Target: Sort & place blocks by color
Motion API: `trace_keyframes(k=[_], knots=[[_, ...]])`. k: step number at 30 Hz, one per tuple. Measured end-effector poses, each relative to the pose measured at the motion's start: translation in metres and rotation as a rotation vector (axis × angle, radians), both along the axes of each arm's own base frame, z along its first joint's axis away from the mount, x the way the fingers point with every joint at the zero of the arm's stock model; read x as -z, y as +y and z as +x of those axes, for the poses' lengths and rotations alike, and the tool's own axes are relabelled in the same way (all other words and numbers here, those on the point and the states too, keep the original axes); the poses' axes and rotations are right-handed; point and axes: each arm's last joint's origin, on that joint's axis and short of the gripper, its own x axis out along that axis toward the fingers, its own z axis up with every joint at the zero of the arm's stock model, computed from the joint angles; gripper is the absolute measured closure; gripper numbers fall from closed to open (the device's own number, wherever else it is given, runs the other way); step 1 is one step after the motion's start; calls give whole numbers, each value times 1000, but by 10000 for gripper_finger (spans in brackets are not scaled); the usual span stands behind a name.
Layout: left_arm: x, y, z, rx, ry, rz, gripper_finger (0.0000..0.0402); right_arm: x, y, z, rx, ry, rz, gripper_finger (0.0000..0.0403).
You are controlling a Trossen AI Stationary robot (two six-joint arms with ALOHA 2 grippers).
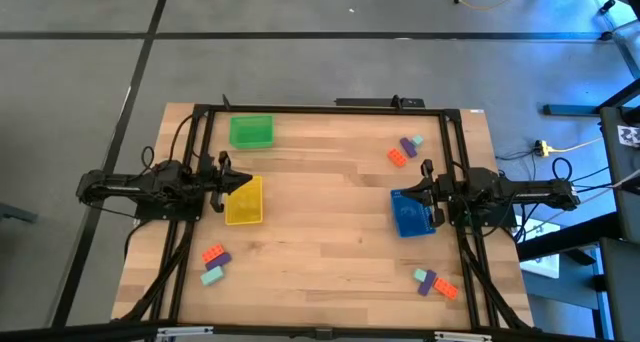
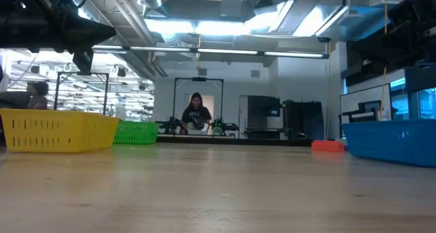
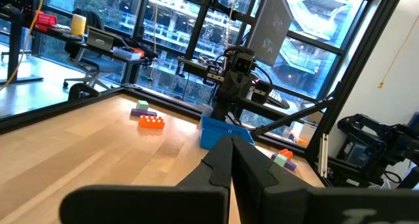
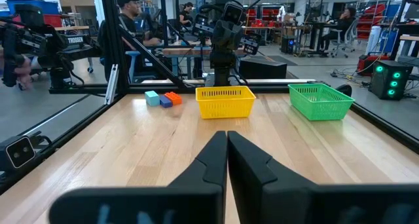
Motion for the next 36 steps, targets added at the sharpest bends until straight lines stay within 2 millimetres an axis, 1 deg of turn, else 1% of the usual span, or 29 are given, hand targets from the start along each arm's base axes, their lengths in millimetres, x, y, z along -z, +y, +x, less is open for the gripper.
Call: trace_keyframes(k=[6,10,17,20,23,25,28,32,36], knots=[[0,1,0,-31,4,20,401,0,0,0,0,0,0,386],[0,1,0,-29,-1,-10,401,0,0,0,0,0,0,386],[-1,1,0,-32,-10,-12,401,0,0,0,0,0,0,386],[-4,3,-1,-105,-37,-9,401,0,0,0,0,0,0,386],[-17,6,-6,-222,-170,-24,401,0,0,0,0,0,0,386],[-29,8,-8,-268,-194,-28,401,0,0,0,0,0,0,386],[-54,10,-9,-300,-178,-25,386,0,0,0,0,0,0,386],[-83,12,6,-247,47,16,341,0,0,0,0,0,0,386],[-121,11,15,-165,261,39,287,0,0,0,0,0,0,386]])
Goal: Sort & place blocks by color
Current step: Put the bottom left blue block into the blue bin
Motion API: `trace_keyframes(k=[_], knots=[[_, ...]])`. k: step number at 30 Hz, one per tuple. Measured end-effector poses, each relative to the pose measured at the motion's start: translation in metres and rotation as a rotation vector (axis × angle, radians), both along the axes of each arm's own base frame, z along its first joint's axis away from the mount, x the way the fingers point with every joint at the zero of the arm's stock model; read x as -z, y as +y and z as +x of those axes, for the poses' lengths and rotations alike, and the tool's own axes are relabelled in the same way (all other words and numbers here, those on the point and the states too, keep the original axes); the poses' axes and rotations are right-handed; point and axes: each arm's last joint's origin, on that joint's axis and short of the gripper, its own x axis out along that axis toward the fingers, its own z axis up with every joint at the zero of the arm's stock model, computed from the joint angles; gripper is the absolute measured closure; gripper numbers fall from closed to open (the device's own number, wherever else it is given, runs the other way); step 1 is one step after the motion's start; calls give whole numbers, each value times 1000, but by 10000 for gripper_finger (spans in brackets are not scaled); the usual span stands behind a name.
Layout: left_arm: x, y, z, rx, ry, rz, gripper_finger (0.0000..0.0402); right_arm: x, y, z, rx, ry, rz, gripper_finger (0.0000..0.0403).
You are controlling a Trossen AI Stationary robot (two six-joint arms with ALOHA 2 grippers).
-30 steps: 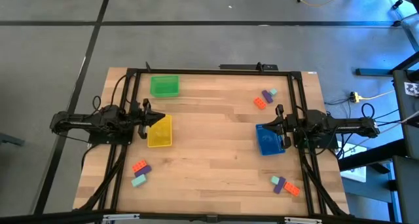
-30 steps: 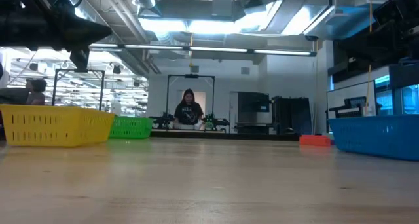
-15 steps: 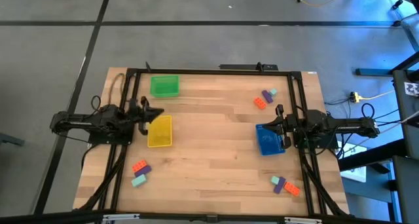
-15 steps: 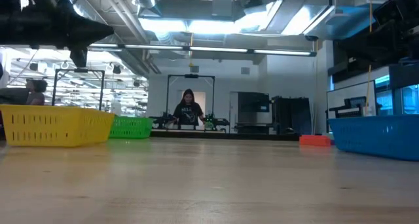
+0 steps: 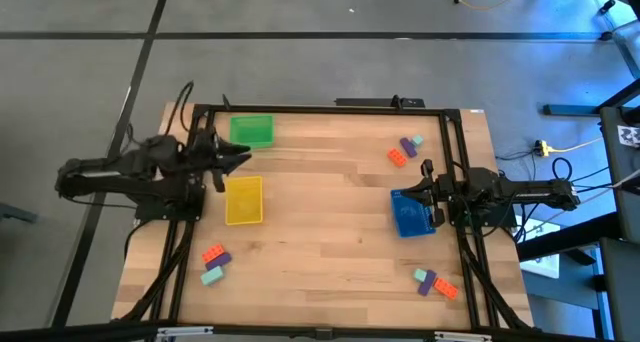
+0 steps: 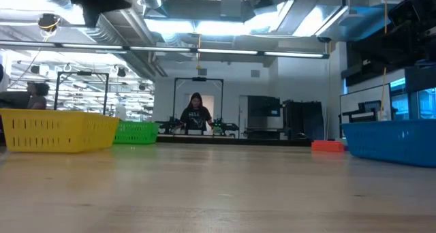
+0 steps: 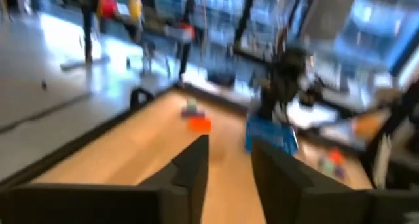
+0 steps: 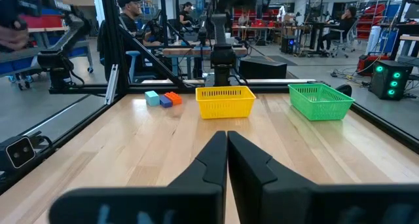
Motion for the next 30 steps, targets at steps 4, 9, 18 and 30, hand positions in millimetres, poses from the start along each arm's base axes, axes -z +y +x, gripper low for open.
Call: trace_keyframes(k=[4,9,18,30], knots=[[-31,-1,8,61,212,-27,240,0,0,0,0,0,0,386],[-62,-6,15,132,409,-86,210,0,0,0,0,0,0,386],[-53,-64,68,307,918,-286,207,0,0,0,0,0,0,386],[0,-204,60,365,1178,-355,207,0,0,0,0,0,0,386]])
